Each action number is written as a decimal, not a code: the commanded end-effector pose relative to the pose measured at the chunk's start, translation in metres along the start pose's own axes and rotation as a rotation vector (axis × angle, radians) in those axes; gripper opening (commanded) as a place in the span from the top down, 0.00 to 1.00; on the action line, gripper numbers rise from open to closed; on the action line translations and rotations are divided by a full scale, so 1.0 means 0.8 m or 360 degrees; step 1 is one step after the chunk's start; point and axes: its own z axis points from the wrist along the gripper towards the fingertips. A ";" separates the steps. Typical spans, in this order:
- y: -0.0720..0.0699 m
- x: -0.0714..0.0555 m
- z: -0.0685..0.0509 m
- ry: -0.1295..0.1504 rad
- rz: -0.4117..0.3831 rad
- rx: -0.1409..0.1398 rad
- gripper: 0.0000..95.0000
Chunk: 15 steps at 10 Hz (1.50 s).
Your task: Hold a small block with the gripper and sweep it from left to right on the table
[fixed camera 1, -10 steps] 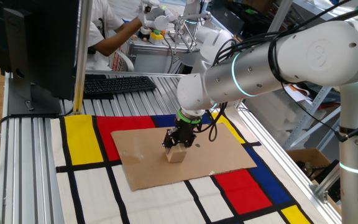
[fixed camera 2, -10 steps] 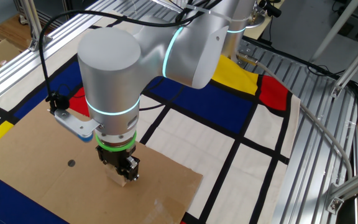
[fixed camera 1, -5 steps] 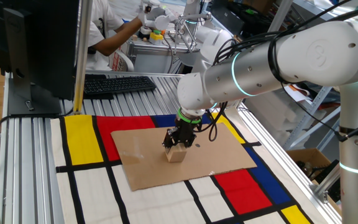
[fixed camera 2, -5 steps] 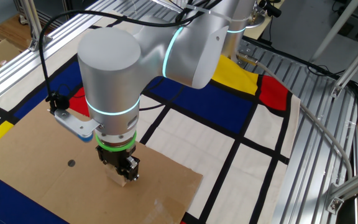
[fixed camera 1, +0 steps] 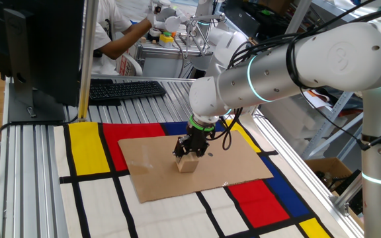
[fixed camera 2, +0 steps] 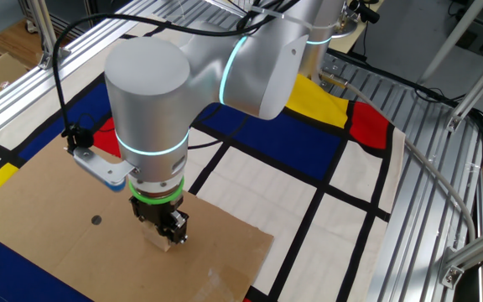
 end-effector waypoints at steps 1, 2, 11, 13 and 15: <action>0.000 0.000 -0.001 0.0000 0.0007 0.0007 1.00; 0.000 0.000 -0.001 -0.0001 0.0005 0.0021 1.00; 0.001 0.000 0.000 -0.0002 0.0007 0.0033 1.00; 0.001 0.000 0.000 -0.0002 0.0008 0.0031 1.00; 0.001 -0.001 0.000 -0.0003 0.0007 0.0035 1.00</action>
